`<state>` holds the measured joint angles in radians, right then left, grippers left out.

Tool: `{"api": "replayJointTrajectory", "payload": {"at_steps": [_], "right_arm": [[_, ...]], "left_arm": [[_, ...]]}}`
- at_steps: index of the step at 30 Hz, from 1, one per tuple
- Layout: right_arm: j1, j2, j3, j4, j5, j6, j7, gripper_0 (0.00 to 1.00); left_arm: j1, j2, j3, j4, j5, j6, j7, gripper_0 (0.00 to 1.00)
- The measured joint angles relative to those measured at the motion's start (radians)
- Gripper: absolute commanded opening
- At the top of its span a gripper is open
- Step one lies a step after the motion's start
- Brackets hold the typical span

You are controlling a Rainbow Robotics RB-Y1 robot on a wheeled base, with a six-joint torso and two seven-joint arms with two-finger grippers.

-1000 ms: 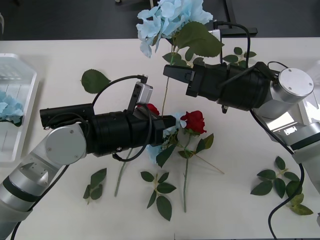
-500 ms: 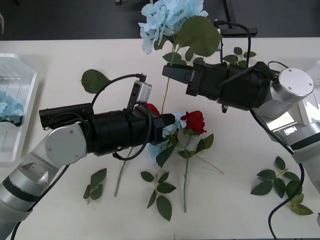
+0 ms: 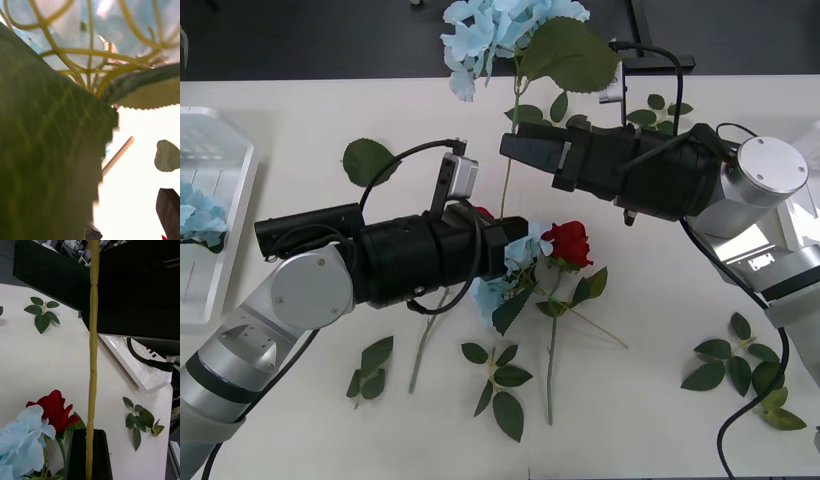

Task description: Place the red flowers into the right box and the blue flowers into the left box. If a person shows an open palm, hand one flower to the person first, then continue sorting.

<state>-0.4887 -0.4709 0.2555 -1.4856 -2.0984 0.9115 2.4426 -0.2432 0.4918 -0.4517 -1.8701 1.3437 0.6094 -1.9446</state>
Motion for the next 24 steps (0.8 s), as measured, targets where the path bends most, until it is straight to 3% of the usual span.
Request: {"api": "replayJointTrajectory", "payload": {"at_steps": [7,15,24], "right_arm": [[0.032,-0.058,-0.004,0.0,0.069,0.068,0.004,1.0],[0.065,-0.137,-0.092,0.0,0.302,0.263,0.004,1.0],[0.068,-0.226,-0.097,0.0,0.47,0.311,0.002,1.0]], "left_arm": [[-0.018,0.019,0.001,0.0,0.024,-0.015,0.0,0.0],[-0.045,0.155,0.066,0.0,0.115,0.0,0.0,0.0],[-0.045,0.345,0.377,0.014,0.138,0.337,0.0,0.0]]}}
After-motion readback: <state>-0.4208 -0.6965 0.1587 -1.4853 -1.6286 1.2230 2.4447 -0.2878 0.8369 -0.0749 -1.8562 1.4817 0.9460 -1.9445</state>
